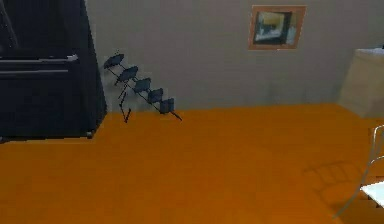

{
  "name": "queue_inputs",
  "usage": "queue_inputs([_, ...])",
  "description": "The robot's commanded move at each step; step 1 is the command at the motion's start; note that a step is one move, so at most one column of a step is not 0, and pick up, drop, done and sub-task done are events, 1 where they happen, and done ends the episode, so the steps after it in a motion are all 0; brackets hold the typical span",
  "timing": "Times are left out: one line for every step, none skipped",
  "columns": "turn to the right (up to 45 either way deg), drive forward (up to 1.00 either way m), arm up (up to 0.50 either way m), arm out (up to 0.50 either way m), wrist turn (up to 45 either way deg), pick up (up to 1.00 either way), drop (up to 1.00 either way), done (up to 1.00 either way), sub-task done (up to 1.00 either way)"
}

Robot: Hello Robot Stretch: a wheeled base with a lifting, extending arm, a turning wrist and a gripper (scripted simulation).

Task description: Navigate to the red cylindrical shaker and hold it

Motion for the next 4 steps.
queue_inputs([0.0,0.5,0.0,0.0,0.0,0.0,0.0,0.0,0.0])
queue_inputs([33.0,0.0,0.0,0.0,0.0,0.0,0.0,0.0,0.0])
queue_inputs([0.0,1.0,0.0,0.0,0.0,0.0,0.0,0.0,0.0])
queue_inputs([3.0,0.0,0.0,0.0,0.0,0.0,0.0,0.0,0.0])
